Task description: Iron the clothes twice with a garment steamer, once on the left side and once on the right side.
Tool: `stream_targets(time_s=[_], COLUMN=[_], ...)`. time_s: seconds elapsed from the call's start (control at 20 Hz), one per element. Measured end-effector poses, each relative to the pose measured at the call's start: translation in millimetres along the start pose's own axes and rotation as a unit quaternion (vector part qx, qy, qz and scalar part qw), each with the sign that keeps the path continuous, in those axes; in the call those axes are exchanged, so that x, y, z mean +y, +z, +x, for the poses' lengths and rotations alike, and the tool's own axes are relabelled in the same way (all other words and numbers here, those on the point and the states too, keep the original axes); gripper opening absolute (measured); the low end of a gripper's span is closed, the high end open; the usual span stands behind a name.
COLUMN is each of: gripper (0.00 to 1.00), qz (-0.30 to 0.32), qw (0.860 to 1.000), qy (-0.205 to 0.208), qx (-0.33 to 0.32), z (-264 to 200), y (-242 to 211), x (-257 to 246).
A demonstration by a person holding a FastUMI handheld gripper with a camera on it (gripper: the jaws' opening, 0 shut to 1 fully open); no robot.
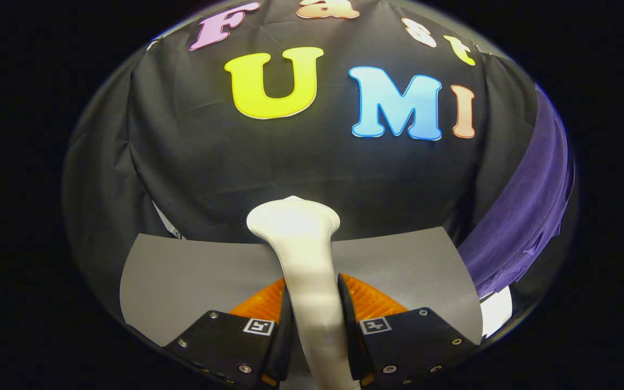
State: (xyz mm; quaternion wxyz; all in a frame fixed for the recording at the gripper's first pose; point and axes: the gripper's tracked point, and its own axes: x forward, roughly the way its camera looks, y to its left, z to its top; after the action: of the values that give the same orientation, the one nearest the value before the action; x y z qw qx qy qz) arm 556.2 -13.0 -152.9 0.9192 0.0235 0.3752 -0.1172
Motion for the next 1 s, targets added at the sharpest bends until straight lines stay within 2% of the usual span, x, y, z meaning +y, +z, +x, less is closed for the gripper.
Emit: stream_targets(time_s=[0.3,0.5,1.0], gripper=[0.39,0.35,0.34], qz=[-0.023,-0.022,-0.029], qw=[0.997,0.992,0.973], qy=[-0.014,-0.006,-0.005], qx=[-0.073,-0.125,-0.23], z=[-67,-114,-233], y=[-1,-5,-36], x=[-20,-28,-47])
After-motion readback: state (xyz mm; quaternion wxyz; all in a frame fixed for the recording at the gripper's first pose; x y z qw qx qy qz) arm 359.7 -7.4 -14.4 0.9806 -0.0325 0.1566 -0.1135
